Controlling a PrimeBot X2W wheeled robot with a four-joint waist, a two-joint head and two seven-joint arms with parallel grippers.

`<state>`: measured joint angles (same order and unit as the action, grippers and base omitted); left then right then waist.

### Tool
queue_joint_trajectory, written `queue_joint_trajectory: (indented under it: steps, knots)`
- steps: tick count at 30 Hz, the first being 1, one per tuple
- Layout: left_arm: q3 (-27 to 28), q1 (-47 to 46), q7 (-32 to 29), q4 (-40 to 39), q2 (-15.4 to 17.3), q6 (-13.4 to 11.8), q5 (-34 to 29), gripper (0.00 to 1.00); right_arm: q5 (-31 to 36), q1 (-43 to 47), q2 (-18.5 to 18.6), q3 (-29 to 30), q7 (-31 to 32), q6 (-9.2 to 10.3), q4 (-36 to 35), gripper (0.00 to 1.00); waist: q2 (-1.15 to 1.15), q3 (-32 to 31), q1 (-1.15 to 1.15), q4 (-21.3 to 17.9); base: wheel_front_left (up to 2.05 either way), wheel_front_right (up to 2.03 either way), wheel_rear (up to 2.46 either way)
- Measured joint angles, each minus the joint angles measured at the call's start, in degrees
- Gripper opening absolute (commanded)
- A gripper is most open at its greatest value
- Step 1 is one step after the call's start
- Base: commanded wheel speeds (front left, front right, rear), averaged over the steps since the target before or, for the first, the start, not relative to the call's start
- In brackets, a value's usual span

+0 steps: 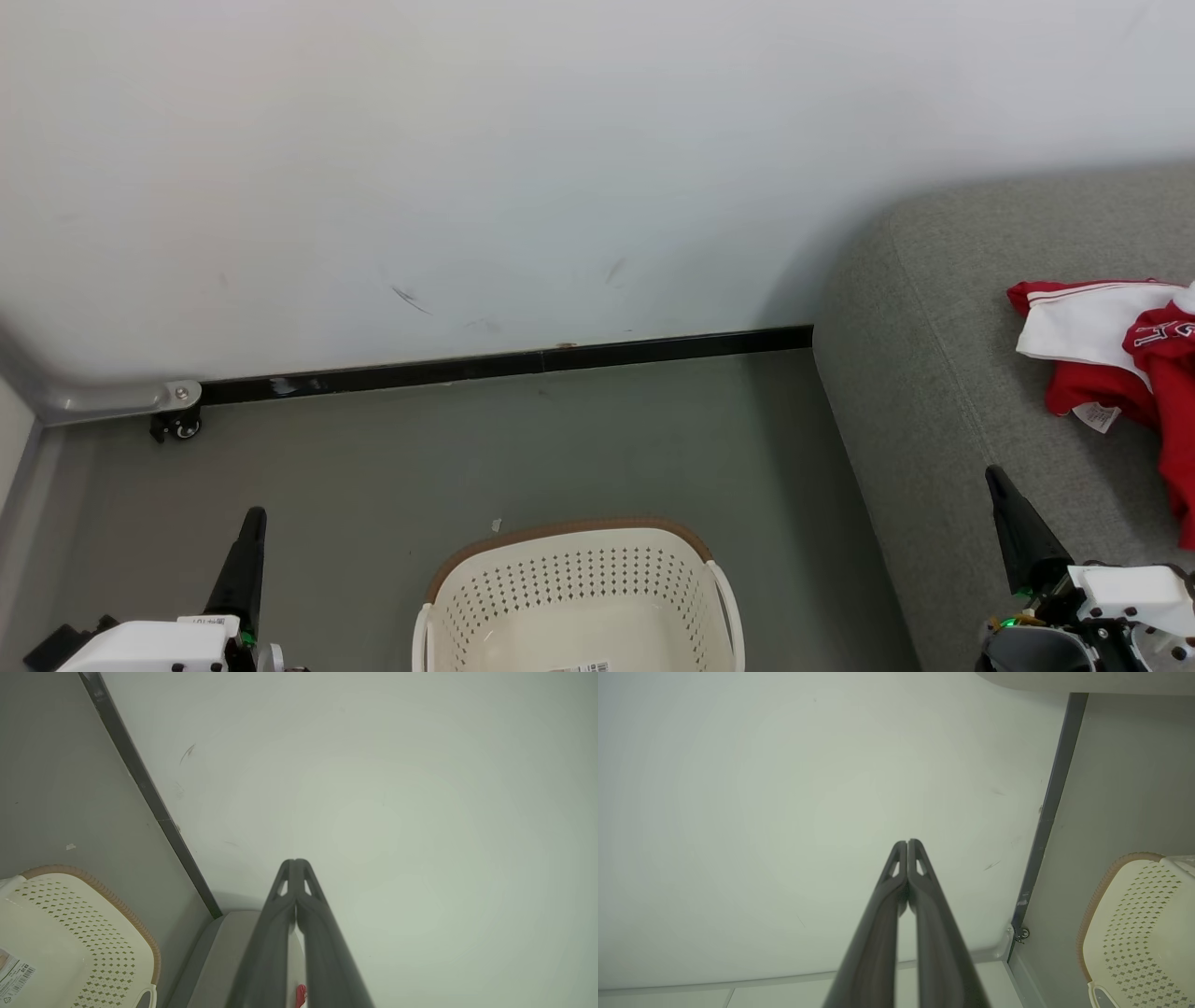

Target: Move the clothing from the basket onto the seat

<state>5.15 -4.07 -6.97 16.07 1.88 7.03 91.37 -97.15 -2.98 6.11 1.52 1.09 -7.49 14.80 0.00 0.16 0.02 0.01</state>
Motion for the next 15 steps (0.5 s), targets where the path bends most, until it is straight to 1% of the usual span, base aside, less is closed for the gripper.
queue_joint_trajectory:
  steps: [15]
  knots:
    - [0.0,0.0,0.0,-0.1,0.0,0.0,0.0,0.0,0.0,0.0,0.0,0.2,0.1,0.0,0.1,0.0,0.0,0.0,0.0,0.0,0.0,0.0,0.0]
